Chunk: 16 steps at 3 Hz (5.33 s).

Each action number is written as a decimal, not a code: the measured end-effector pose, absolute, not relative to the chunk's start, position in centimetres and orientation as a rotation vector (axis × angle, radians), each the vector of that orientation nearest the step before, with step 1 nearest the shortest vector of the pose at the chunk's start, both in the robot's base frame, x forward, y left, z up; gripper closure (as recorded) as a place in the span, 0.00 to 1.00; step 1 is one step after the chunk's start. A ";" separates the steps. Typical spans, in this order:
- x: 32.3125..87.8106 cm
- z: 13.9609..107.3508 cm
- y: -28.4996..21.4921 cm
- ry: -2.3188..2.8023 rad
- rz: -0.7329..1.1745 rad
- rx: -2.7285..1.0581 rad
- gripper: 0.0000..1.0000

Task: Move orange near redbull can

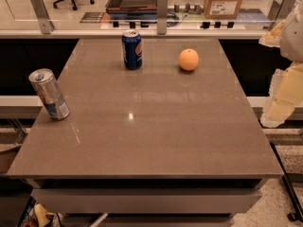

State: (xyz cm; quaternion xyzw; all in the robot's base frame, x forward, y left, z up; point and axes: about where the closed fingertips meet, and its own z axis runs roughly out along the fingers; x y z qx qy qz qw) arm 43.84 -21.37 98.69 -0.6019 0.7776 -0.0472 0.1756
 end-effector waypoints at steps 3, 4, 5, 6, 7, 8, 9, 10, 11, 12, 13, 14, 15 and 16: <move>49.7 99.7 -21.8 2.177 -0.110 -1.495 0.00; 53.7 99.7 -21.8 2.112 -0.030 -1.345 0.00; 57.4 99.0 -21.3 2.036 0.077 -1.232 0.00; 60.7 97.6 -20.8 1.995 0.170 -1.169 0.00; 63.6 95.9 -20.1 2.010 0.229 -1.138 0.00; 65.7 94.4 -18.4 2.063 0.250 -1.150 0.00; 65.7 94.4 -18.4 2.063 0.251 -1.150 0.00; 66.8 93.1 -17.6 2.048 0.303 -1.140 0.00; 68.3 91.4 -16.5 2.025 0.377 -1.127 0.00; 69.4 89.7 -15.8 2.013 0.423 -1.115 0.00; 71.1 87.9 -15.1 1.995 0.444 -1.102 0.00; 72.6 86.5 -14.4 1.979 0.473 -1.085 0.00; 73.7 85.0 -13.5 1.970 0.507 -1.072 0.10; 73.7 84.7 -13.2 1.971 0.513 -1.075 0.34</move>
Offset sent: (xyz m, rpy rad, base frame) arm 0.0639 -0.0062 0.0076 0.0861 -0.0780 -0.0954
